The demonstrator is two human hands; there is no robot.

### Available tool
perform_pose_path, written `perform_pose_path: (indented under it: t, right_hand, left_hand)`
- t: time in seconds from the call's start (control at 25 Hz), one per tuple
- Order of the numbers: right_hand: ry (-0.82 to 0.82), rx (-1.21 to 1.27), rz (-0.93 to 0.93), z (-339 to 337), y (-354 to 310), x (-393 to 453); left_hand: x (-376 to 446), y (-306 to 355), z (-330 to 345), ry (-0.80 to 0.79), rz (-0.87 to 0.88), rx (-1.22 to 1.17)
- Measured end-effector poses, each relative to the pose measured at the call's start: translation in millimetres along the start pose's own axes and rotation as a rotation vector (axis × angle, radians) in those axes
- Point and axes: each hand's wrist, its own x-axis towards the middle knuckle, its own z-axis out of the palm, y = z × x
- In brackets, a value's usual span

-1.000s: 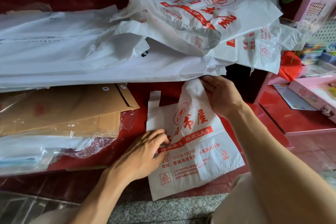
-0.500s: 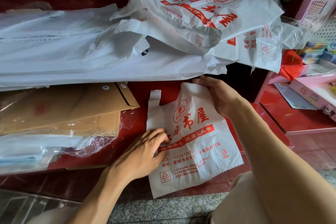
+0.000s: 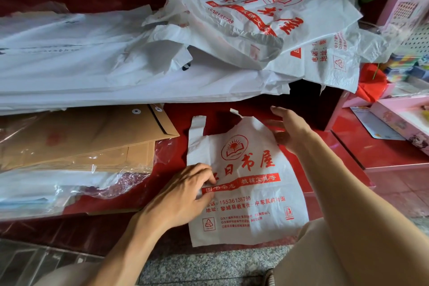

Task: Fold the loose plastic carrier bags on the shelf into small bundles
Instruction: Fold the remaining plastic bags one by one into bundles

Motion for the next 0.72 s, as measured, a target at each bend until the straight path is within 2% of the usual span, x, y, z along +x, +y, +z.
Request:
perform_pose_path:
  t: [0.2, 0.32, 0.4, 0.52, 0.64, 0.72]
  right_hand:
    - [-0.051, -0.144, -0.090, 7.3, -2.3, -6.5]
    - [0.004, -0.460, -0.397, 12.6, 2.1, -4.9]
    - [-0.052, -0.663, -0.507, 17.5, 4.3, -3.6]
    - [-0.156, -0.887, -0.439, 21.5, 14.3, 4.8]
    - [-0.187, -1.190, -0.320, 20.8, 24.9, 13.1]
    - [-0.149, -1.299, -0.391, 21.4, 21.5, 10.1]
  left_hand:
    - [2.0, 0.8, 2.6, 0.027, -0.032, -0.009]
    - [2.7, 1.5, 4.1, 0.024, -0.050, 0.024]
    - [2.4, 0.7, 4.2, 0.030, -0.059, 0.051]
    - [1.8, -0.2, 5.2, 0.027, -0.097, 0.075]
    - [0.4, -1.3, 5.2, -0.059, -0.163, 0.153]
    - [-2.5, -4.1, 5.2, -0.115, -0.183, 0.205]
